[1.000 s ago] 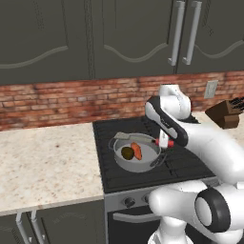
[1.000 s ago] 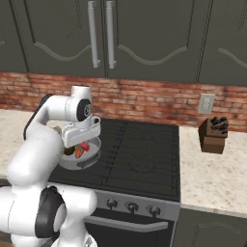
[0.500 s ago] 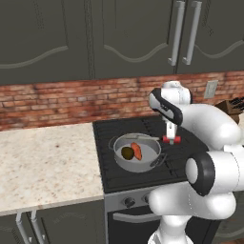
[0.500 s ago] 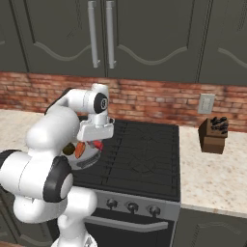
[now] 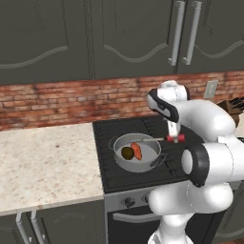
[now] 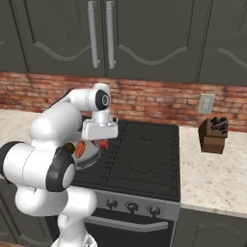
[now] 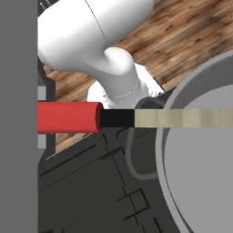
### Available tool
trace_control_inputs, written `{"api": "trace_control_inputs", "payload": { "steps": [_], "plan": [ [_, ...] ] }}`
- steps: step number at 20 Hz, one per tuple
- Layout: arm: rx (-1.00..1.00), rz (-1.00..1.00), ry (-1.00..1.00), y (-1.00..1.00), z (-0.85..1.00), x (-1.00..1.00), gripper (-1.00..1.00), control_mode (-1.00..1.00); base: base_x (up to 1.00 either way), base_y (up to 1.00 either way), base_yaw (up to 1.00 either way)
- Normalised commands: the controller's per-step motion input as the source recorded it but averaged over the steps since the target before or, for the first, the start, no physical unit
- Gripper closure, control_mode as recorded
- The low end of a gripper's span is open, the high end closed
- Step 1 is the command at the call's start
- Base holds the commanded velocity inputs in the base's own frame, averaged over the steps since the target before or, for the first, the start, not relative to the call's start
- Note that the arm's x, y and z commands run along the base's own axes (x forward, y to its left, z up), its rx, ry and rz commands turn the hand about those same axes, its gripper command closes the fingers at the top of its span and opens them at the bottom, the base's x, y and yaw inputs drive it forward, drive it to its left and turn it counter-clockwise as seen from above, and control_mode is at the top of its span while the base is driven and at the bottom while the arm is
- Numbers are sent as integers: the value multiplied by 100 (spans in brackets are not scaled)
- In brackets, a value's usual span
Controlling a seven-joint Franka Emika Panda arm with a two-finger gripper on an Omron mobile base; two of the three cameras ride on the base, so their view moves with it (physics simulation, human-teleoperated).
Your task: Put the avocado and sweet potato in the pot. Retrieve the spatula and lightly stir the vegetables in the pot.
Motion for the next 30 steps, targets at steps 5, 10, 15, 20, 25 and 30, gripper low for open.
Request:
{"api": "trace_control_inputs", "payload": {
  "steps": [5,10,15,20,25,30],
  "plan": [
    [-24,2,1,-44,0,0,100,-100,0,0,0],
    [-16,7,0,-19,20,0,100,-100,0,0,0],
    [-7,10,-11,-2,0,11,100,-100,0,0,0],
    [0,12,-32,-1,-9,23,100,-100,0,0,0],
    [-1,17,-15,0,-24,17,100,-100,0,0,0],
    [-2,25,0,1,-33,16,100,-100,0,0,0]
  ]
}}
